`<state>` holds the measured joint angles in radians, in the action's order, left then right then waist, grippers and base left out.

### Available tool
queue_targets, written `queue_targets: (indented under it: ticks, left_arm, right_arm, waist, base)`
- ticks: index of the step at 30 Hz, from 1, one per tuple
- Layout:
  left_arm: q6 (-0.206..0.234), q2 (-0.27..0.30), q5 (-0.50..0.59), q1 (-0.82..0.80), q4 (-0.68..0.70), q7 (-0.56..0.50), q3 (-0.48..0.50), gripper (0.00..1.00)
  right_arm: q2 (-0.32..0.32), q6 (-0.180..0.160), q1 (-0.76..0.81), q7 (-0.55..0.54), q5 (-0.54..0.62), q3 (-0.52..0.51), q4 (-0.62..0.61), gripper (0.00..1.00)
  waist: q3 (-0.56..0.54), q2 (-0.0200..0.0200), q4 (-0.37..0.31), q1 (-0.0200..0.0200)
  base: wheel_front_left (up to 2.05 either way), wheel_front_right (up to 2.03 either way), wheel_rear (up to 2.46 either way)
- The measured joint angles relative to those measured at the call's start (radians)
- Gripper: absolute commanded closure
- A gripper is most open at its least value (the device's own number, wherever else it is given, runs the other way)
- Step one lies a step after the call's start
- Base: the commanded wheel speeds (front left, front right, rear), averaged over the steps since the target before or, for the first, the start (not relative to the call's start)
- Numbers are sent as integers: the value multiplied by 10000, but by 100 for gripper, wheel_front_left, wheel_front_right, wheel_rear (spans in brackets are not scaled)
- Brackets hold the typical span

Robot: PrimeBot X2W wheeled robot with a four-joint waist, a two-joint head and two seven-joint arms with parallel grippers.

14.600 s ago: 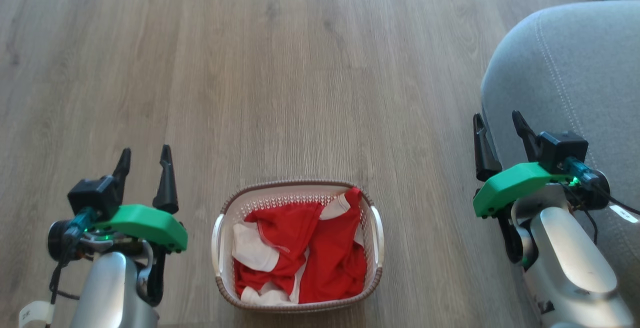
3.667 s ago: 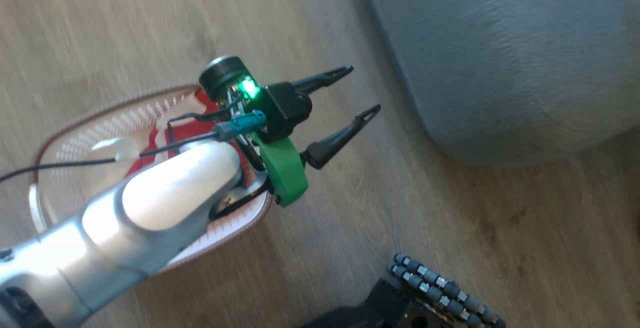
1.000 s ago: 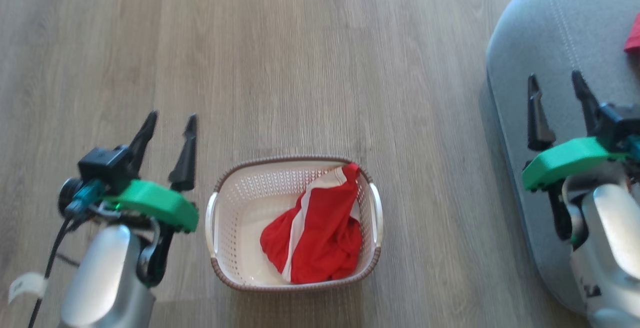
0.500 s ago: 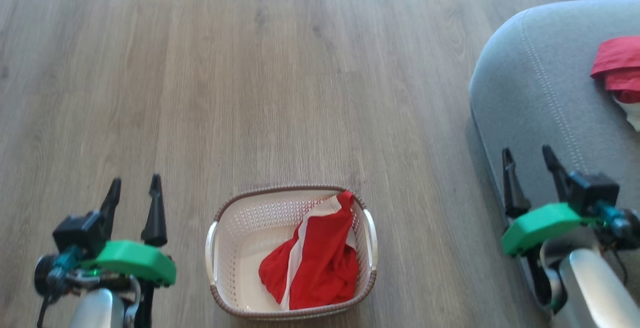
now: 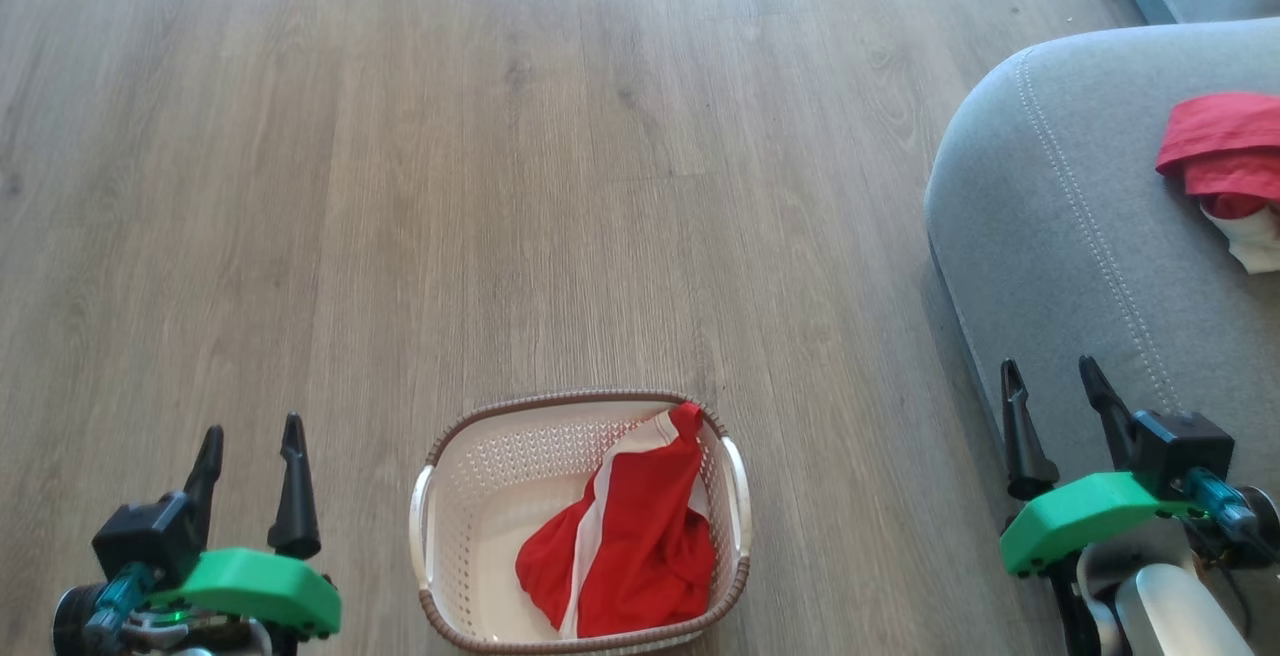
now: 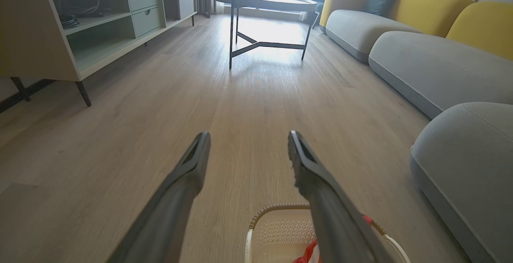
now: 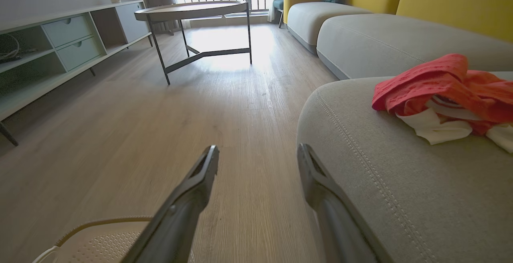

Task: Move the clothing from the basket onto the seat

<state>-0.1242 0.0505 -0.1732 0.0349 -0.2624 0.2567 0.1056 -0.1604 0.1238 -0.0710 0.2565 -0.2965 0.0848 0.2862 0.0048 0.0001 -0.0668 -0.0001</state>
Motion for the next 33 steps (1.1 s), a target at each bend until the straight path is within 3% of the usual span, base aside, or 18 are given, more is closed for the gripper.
queue_targets:
  ticks: [20, 25, 33]
  left_arm:
    - [-4, -33, 56, 4, -12, 0, -460, 0]
    - [-71, -35, 38, -212, -173, 0, -976, 0]
    - [-73, 31, -38, -1657, -700, 0, -2173, 0]
  right_arm:
    - [88, 0, -30, 0, 65, 88, 35, 0]
    - [174, 0, -404, 0, 65, 107, -249, 0]
    - [309, 0, -2260, 0, 136, 324, -1011, 0]
  waist:
    - [213, 0, -24, 0]
    - [786, 0, -79, 1]
    - [2430, -1, -339, 3]
  base:
    - [0, 0, 0]
    - [0, 0, 0]
    - [0, 0, 0]
